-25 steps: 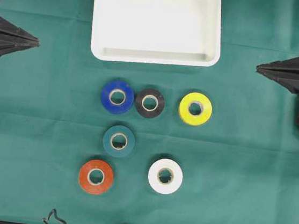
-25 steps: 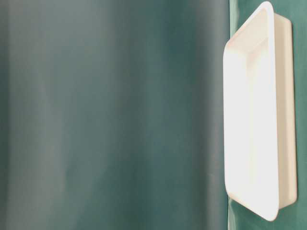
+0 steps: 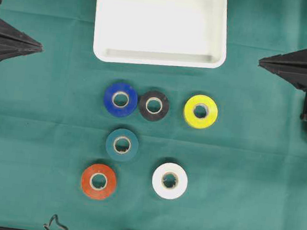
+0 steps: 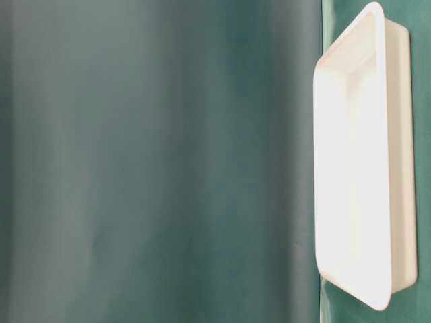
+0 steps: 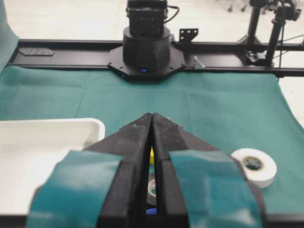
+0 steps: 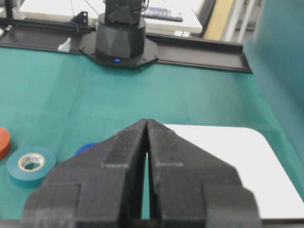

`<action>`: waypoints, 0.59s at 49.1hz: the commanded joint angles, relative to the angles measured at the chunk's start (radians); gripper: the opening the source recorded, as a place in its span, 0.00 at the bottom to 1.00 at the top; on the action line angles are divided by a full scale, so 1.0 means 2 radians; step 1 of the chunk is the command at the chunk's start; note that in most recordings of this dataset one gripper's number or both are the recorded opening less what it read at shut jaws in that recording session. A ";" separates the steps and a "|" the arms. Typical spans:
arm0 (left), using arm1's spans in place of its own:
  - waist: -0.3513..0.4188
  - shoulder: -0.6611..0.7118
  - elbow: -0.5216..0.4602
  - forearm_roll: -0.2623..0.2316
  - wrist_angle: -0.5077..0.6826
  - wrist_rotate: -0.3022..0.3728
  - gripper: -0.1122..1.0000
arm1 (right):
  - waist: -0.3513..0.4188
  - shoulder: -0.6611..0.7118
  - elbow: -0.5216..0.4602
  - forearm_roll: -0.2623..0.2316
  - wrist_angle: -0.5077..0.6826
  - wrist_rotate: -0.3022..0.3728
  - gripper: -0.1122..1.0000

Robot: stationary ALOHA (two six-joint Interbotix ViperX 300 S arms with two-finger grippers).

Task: Pick up the tape from a random location and place it into the white case.

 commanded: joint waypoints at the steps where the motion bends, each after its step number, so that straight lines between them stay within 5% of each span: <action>1: 0.002 0.002 -0.012 -0.001 -0.002 0.002 0.14 | -0.001 0.003 -0.014 0.001 0.003 0.001 0.10; 7: 0.002 0.004 -0.012 0.000 -0.002 0.000 0.36 | -0.001 0.003 -0.015 0.000 0.008 0.002 0.14; 19: 0.002 0.005 -0.015 0.000 -0.002 0.002 0.95 | -0.002 0.005 -0.021 0.003 0.013 0.005 0.76; 24: 0.002 0.005 -0.015 0.000 -0.002 0.002 1.00 | -0.002 0.010 -0.023 0.003 0.026 0.006 0.92; 29: 0.002 0.005 -0.014 0.000 -0.002 0.002 1.00 | -0.001 0.015 -0.025 0.003 0.034 0.007 0.93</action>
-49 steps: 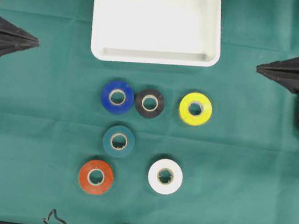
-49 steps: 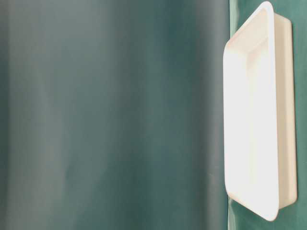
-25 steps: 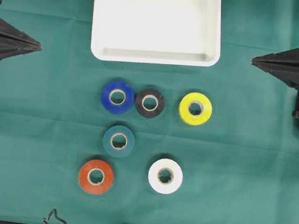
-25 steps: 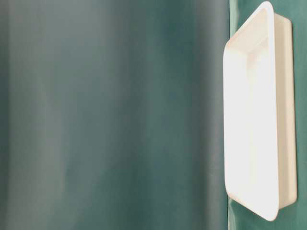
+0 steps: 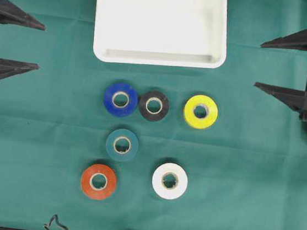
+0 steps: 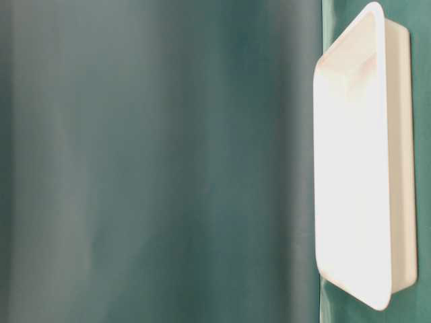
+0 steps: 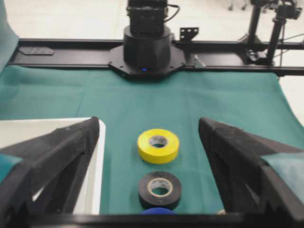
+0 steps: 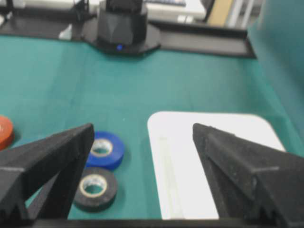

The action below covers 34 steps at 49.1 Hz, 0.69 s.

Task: Pick up the tape from a random location and place it into the white case.

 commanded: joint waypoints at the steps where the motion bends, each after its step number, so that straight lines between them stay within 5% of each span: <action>1: 0.001 0.003 -0.014 -0.001 -0.003 0.000 1.00 | -0.001 0.007 -0.015 0.002 0.002 0.001 0.93; 13: -0.008 0.003 -0.014 -0.001 0.005 -0.004 1.00 | 0.000 0.008 -0.022 0.001 0.002 0.001 0.93; 34: -0.114 0.003 -0.018 -0.001 0.036 -0.015 1.00 | -0.001 0.012 -0.026 0.000 0.000 0.001 0.93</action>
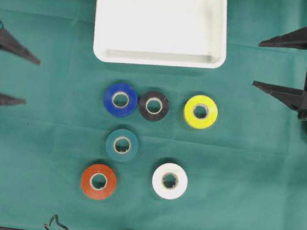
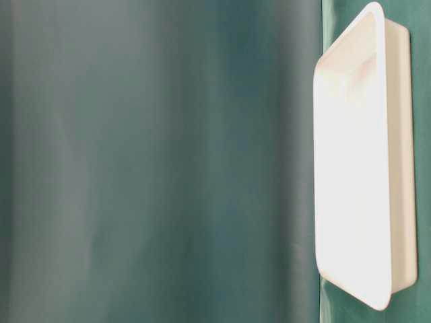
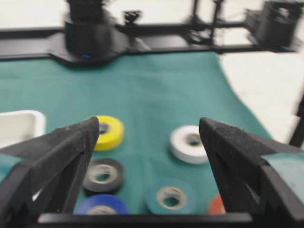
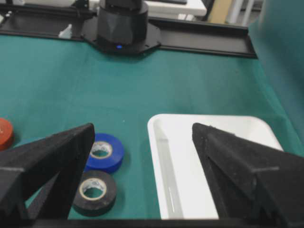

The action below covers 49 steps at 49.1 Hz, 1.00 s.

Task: Pick up the tape from a random location and place it into the white case.

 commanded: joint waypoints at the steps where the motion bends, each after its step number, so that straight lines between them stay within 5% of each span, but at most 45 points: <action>1: -0.017 0.004 -0.013 -0.001 0.002 -0.002 1.00 | 0.000 0.005 -0.014 0.001 -0.004 0.001 0.93; 27: -0.019 0.019 -0.018 -0.001 -0.011 -0.002 1.00 | -0.001 0.013 -0.019 -0.004 -0.005 -0.001 0.93; 49: -0.019 0.193 -0.127 -0.001 -0.042 0.003 1.00 | -0.001 0.018 -0.024 -0.006 -0.005 -0.001 0.93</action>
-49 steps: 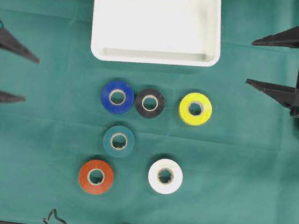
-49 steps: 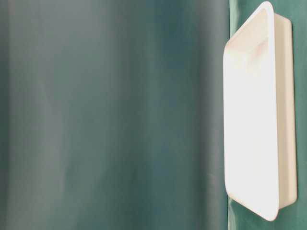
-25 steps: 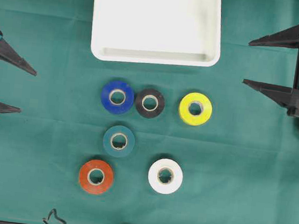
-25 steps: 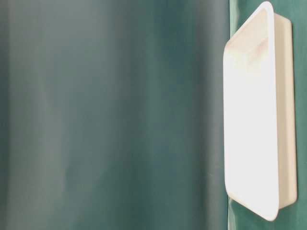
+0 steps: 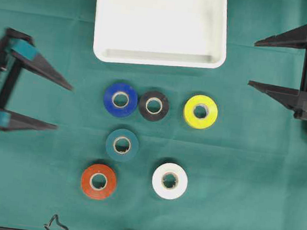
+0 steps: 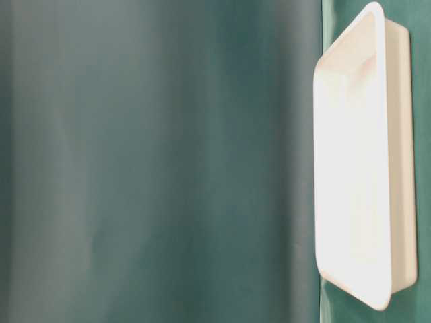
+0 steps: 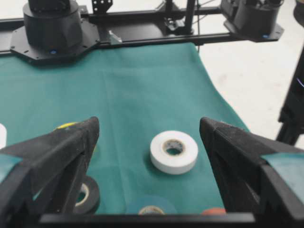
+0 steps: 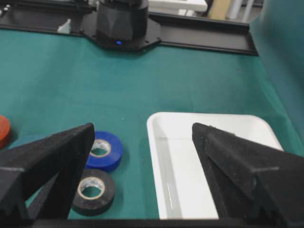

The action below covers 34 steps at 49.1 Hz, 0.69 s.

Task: Pick up the tape from a random location and place it into the white case.
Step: 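Move the left gripper over the white tape roll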

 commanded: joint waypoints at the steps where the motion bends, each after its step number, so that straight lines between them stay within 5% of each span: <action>1: -0.001 0.037 -0.041 -0.001 -0.005 0.002 1.00 | -0.002 0.003 -0.015 -0.001 -0.005 -0.001 0.93; 34: -0.006 0.280 -0.319 0.002 0.065 0.012 1.00 | -0.002 0.005 -0.016 -0.005 -0.005 -0.003 0.93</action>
